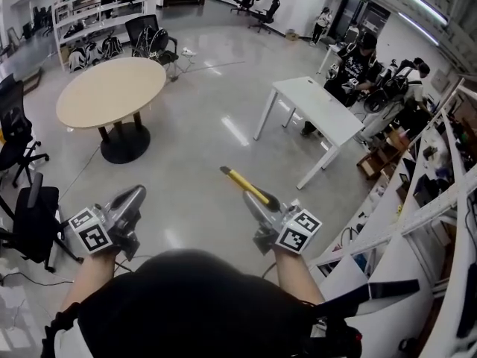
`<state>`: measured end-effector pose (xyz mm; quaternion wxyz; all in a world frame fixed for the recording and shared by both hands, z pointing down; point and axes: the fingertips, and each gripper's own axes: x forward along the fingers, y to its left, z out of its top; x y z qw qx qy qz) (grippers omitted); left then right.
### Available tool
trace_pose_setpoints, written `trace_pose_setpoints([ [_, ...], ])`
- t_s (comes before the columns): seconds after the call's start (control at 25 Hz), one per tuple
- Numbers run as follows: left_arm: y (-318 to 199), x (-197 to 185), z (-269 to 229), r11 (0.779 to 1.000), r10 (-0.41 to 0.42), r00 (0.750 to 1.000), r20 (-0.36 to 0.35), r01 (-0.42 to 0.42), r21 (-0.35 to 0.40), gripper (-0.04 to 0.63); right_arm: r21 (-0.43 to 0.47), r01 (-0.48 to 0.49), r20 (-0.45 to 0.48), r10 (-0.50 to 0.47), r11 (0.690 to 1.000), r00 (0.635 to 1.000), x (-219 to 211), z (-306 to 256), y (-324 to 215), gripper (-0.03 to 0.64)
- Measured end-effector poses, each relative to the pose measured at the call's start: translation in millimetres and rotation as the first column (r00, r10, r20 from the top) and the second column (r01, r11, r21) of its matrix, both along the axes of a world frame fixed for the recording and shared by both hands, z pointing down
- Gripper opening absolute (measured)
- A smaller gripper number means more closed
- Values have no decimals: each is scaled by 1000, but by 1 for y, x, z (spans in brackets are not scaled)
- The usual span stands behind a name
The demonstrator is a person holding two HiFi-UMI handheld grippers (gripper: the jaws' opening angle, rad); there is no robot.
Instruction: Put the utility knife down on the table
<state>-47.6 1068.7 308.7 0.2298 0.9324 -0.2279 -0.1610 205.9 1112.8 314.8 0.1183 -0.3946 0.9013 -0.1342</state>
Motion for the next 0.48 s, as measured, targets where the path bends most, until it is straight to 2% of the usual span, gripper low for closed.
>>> trace_pose_setpoints([
  [0.28, 5, 53, 6, 998, 63, 998, 31, -62, -21, -2, -24, -42, 32, 43, 999, 999, 45, 17, 17, 84],
  [0.48, -3, 72, 10, 994, 101, 994, 30, -100, -36, -2, -44, -78, 46, 80, 996, 996, 62, 25, 21, 86],
])
